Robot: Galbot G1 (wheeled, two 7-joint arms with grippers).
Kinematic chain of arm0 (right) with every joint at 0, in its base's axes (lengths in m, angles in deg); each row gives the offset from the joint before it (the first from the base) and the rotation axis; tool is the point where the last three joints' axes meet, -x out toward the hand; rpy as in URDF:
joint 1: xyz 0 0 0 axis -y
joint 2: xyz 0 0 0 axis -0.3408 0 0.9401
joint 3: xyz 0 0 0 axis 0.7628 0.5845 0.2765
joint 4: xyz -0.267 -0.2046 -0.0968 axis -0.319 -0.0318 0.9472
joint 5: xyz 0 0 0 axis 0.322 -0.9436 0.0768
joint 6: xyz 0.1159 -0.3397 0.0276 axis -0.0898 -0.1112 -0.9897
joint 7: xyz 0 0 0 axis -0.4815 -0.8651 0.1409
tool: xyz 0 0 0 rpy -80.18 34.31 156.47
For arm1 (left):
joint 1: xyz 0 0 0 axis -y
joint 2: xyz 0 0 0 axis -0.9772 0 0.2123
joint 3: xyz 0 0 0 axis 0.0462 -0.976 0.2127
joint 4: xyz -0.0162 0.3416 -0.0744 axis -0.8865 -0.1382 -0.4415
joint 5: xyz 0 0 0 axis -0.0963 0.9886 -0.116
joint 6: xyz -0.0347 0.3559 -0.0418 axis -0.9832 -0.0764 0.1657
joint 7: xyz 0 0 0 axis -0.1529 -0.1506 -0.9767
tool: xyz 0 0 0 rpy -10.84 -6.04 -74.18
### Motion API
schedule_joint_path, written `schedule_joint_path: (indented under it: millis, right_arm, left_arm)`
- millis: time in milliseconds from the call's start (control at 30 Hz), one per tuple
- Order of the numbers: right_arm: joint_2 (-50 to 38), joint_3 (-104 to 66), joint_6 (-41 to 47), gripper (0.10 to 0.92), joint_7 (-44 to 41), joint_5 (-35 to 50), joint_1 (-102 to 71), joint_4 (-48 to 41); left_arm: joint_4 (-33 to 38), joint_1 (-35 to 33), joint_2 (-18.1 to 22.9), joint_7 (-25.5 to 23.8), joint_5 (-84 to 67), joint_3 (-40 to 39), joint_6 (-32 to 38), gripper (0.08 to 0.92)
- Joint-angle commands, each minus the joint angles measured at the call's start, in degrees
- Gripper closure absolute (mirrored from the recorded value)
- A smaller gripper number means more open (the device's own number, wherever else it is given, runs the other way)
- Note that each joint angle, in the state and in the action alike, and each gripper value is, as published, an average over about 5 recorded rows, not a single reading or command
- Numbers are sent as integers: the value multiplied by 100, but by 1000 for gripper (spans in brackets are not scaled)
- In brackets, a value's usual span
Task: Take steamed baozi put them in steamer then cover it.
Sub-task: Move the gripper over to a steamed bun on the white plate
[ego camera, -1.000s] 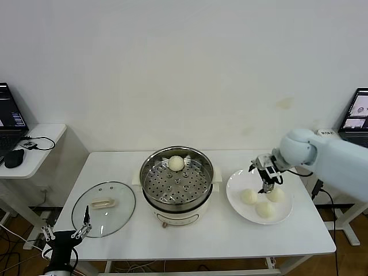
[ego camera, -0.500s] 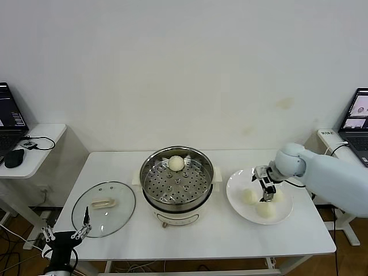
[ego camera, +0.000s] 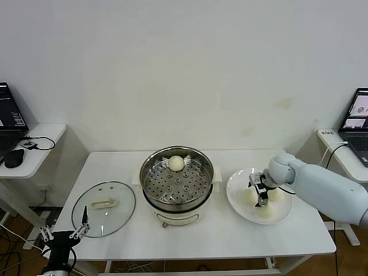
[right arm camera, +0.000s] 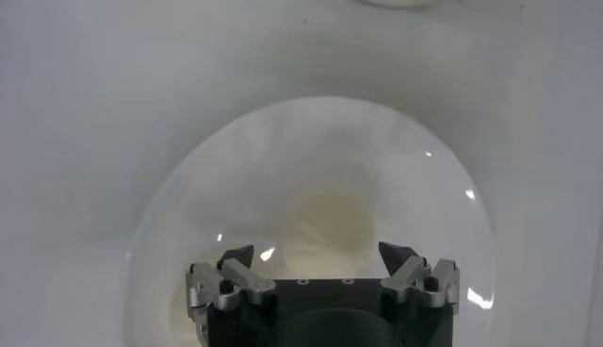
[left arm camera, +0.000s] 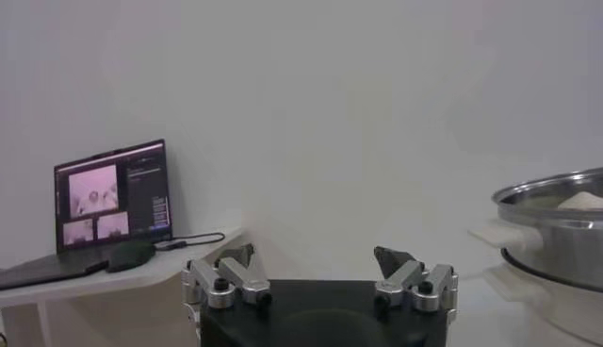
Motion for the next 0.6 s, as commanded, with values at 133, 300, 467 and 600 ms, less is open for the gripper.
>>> schedule_joint_path:
  millis: [133,300,467,600]
  right_arm:
    - [256,-179,-20,233,18,-105,-178,-364]
    - [273,-166,13,285,-33,-98,-161,-352]
    - [266,-167,27,341,-98,-75,-113,-339]
    - [207,-138,36,376,-164,-29,12,-271]
  left_arm:
    - [-18,7,11,3,5,-2,2,177]
    - [-25,6,21,3,11,-12,5,177]
    - [-16,-1,28,4,12,-13,11,177]
    - [-15,-6,29,7,11,-14,15,177]
